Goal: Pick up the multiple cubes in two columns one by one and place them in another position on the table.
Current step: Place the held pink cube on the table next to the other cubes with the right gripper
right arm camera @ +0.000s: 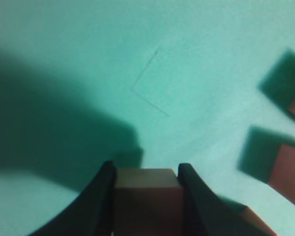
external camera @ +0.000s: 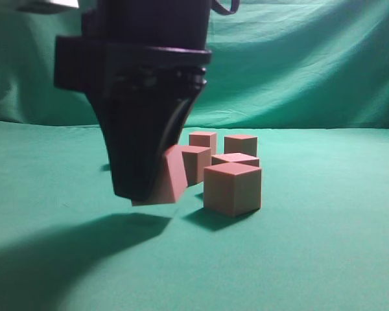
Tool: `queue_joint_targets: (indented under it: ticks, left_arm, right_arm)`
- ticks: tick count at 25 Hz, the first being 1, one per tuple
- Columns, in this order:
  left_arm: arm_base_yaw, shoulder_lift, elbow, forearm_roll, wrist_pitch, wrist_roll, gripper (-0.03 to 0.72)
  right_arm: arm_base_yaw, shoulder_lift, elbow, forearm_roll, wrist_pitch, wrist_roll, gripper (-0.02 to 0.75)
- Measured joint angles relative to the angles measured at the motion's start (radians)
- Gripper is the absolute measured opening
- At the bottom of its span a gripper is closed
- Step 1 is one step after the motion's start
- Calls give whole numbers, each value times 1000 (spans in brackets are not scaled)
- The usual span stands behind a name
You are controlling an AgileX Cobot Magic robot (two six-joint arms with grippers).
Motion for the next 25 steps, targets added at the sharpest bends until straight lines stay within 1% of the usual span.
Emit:
queue_joint_targets:
  ticks: [8,20,21,23,25]
  left_arm:
    - [0,0,0,0,0,0,0]
    - [0,0,0,0,0,0,0]
    - [0,0,0,0,0,0,0]
    - [0,0,0,0,0,0,0]
    - [0,0,0,0,0,0,0]
  right_arm:
    - [-11,34,0,8,-36,0,260]
    - [-20,43,-2,41,-38,0,260]
    - [-20,50,-2,43,-38,0,328]
    - [-20,52,-2,47,-37,0,405]
    - [-20,52,-2,47,-37,0,511]
